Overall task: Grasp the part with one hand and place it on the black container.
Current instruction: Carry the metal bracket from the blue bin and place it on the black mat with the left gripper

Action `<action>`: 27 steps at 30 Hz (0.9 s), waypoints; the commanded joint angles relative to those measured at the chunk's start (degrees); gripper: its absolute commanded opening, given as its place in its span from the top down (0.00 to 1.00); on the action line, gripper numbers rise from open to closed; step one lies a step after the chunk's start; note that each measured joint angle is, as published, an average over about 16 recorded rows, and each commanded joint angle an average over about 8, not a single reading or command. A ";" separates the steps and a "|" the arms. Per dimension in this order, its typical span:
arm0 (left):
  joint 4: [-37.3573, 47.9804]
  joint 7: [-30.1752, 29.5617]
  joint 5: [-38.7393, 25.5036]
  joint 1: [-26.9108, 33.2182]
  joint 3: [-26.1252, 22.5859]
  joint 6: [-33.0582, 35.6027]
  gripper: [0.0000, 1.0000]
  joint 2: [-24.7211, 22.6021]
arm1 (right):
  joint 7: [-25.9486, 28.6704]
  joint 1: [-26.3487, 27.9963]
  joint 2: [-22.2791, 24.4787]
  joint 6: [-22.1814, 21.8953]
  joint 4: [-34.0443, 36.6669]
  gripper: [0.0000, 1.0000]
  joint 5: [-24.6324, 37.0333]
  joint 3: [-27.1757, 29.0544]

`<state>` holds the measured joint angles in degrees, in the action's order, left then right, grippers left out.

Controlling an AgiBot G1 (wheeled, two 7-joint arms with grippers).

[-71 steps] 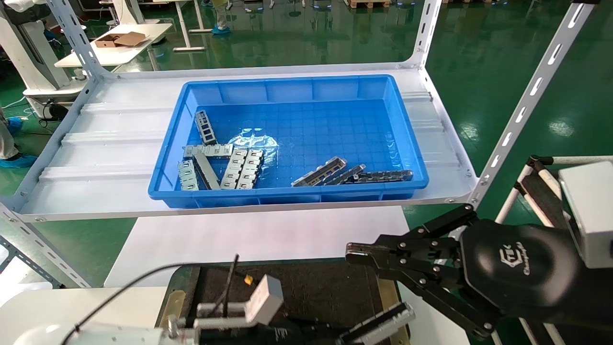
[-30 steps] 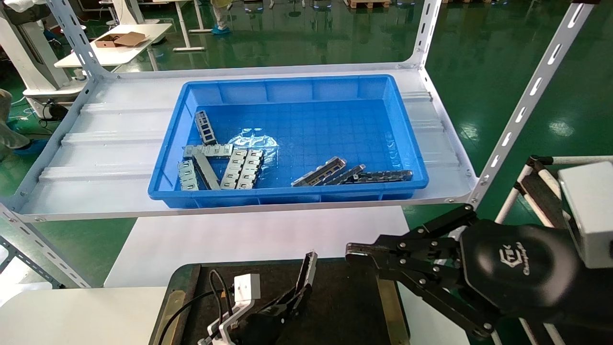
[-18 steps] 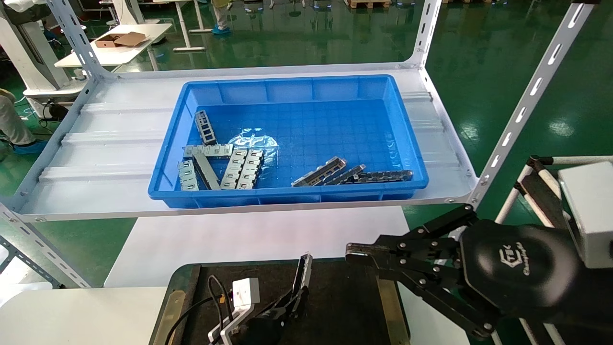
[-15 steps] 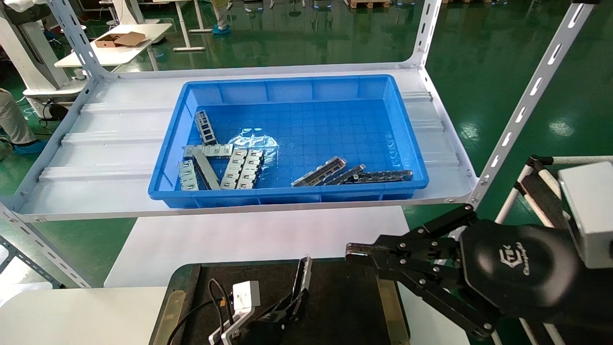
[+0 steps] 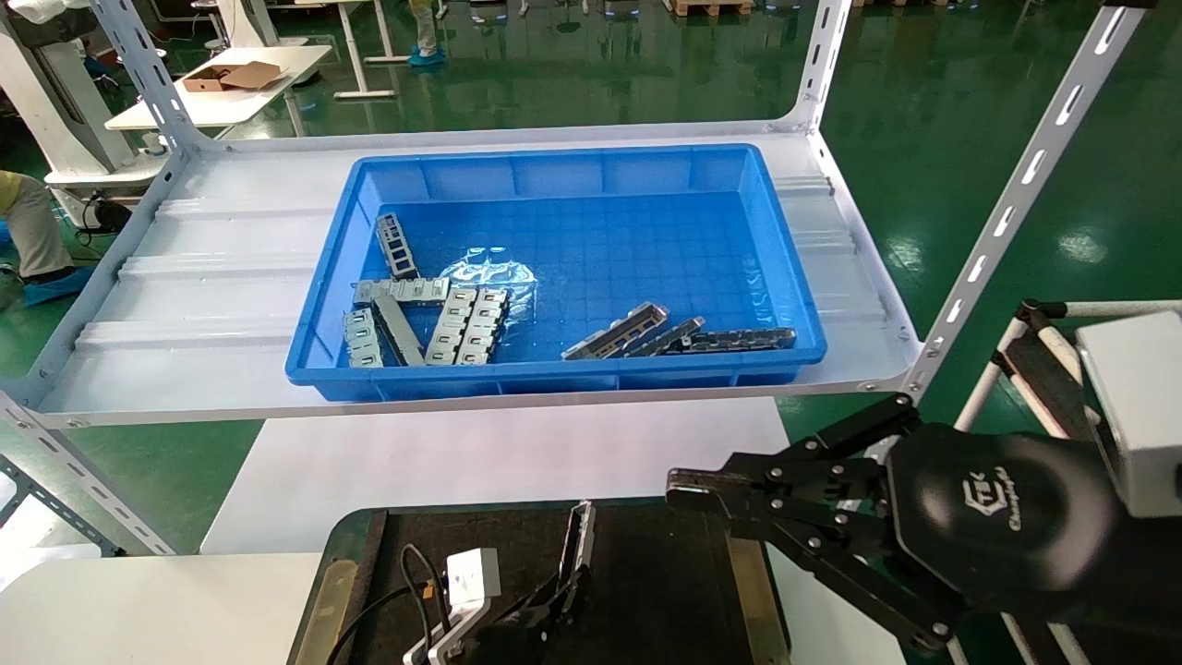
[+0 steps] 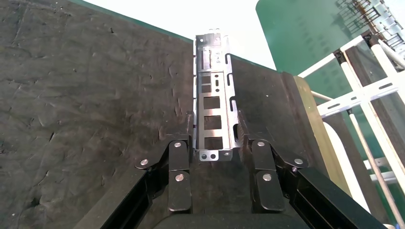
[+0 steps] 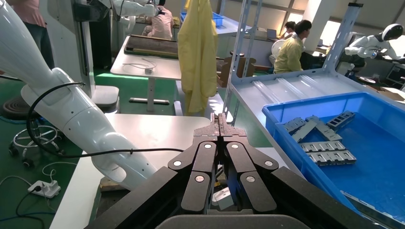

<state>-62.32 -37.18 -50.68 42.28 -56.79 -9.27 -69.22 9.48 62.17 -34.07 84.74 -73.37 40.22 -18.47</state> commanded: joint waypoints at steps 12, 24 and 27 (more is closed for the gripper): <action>-1.19 1.42 5.74 1.72 -5.23 -4.03 1.00 0.97 | -0.01 0.01 0.01 -0.01 0.00 0.98 -0.02 -0.02; -2.23 2.73 9.76 2.89 -8.41 -6.18 0.16 1.55 | -0.02 0.01 0.02 -0.02 0.00 0.00 -0.03 -0.05; -2.44 2.86 10.54 3.16 -8.92 -6.22 0.00 1.78 | -0.03 0.01 0.02 -0.02 0.00 0.00 -0.04 -0.05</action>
<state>-64.75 -34.40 -40.24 45.39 -65.59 -15.43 -67.46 9.45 62.18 -34.05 84.72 -73.37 40.18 -18.52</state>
